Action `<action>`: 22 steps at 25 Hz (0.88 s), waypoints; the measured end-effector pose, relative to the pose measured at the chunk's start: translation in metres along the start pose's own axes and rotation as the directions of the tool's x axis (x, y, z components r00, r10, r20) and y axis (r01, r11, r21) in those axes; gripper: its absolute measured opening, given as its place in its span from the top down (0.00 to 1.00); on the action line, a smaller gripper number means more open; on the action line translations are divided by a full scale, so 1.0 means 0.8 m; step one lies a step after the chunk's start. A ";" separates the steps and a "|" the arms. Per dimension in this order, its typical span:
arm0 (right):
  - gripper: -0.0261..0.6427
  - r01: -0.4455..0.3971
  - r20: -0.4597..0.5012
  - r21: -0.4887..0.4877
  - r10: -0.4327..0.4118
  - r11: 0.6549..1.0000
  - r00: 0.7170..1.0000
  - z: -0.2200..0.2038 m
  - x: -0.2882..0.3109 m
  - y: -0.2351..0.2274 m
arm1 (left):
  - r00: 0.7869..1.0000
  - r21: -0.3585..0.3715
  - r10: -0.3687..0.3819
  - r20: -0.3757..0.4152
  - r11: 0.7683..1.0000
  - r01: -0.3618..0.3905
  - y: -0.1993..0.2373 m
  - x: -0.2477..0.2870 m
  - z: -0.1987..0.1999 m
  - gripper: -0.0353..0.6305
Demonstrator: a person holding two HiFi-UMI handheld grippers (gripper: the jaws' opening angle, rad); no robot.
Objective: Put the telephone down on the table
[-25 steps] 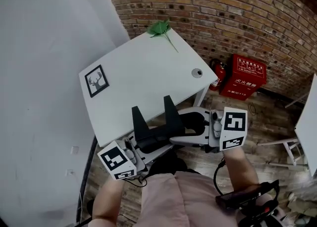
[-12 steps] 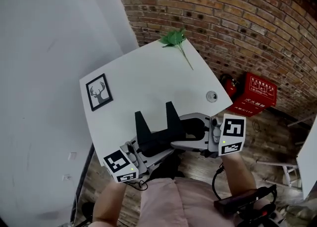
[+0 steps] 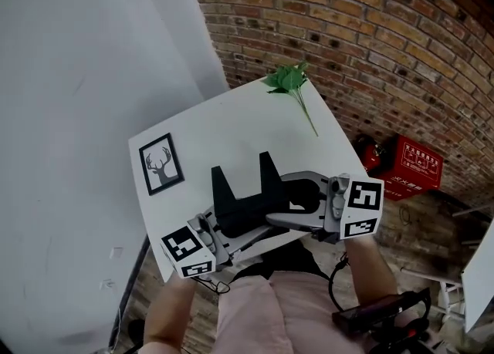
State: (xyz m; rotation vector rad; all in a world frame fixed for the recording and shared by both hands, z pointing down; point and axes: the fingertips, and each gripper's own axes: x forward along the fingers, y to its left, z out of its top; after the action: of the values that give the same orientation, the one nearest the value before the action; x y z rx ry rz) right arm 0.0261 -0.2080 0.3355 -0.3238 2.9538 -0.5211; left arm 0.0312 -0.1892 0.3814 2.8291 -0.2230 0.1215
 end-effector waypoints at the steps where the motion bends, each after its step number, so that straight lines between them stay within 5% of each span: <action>1: 0.63 -0.002 0.001 -0.005 0.002 1.000 1.000 0.006 0.000 -0.005 | 1.000 0.006 0.004 0.003 1.000 -0.004 0.005 0.002 0.005 0.70; 11: 0.64 -0.051 -0.061 -0.031 0.049 0.998 0.997 0.039 0.011 -0.062 | 0.995 0.030 0.093 0.037 0.995 -0.094 0.066 0.018 0.038 0.70; 22: 0.64 -0.052 -0.121 0.090 0.063 0.995 0.991 0.008 0.025 -0.136 | 0.991 -0.084 0.133 0.021 0.988 -0.131 0.134 0.027 0.002 0.70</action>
State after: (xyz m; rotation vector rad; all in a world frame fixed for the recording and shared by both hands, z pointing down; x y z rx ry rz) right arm 0.0280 -0.3147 0.3659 -0.2031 3.0371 -0.6831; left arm 0.0351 -0.2937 0.4132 2.7342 -0.4127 0.1006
